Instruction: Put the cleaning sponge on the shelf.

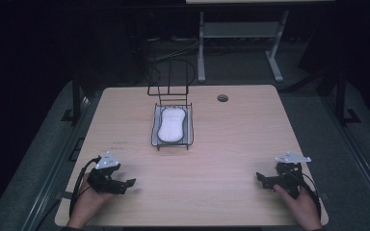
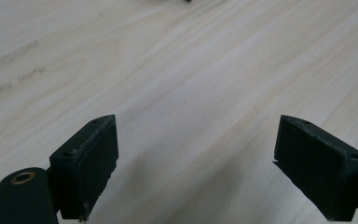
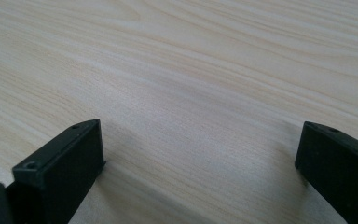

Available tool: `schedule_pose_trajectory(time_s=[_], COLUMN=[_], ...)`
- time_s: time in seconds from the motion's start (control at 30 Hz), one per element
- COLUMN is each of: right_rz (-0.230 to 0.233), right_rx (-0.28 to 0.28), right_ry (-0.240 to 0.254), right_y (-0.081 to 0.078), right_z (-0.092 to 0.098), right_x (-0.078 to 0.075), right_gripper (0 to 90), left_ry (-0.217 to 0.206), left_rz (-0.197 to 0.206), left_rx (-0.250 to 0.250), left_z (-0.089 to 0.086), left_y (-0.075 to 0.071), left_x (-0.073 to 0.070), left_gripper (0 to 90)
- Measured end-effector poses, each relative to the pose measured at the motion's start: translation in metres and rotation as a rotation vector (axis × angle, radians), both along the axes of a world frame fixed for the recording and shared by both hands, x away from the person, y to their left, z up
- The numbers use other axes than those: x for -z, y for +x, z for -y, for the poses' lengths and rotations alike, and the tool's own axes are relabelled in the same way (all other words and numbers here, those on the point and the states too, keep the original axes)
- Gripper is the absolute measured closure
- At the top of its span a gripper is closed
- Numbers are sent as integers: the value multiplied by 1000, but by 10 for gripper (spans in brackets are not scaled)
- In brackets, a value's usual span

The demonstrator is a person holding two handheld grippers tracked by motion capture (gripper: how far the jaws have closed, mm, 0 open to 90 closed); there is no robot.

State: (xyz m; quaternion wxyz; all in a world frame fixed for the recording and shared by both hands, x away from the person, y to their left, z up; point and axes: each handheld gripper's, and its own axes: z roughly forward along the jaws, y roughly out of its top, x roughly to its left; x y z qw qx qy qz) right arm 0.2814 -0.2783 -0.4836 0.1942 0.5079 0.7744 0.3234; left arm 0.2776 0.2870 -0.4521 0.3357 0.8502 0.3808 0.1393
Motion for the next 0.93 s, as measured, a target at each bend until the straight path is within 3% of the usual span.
schedule_pose_trajectory(time_s=[0.27,0.43,0.57,0.93], right_rz=[0,0,0,0], right_rx=[0,0,0,3], right_ry=[0,0,0,1], right_y=[0,0,0,0], right_z=[0,0,0,0], right_x=[0,0,0,0], right_gripper=[6,6,6,6], left_ry=[26,26,-17,-22], left_rz=[-24,12,63,67], left_rx=[-25,-8,-2,-2], left_z=[-10,-12,-17,-18], left_y=[-10,-14,-18,-19], left_x=[13,16,22,22], left_gripper=[129,129,126,128])
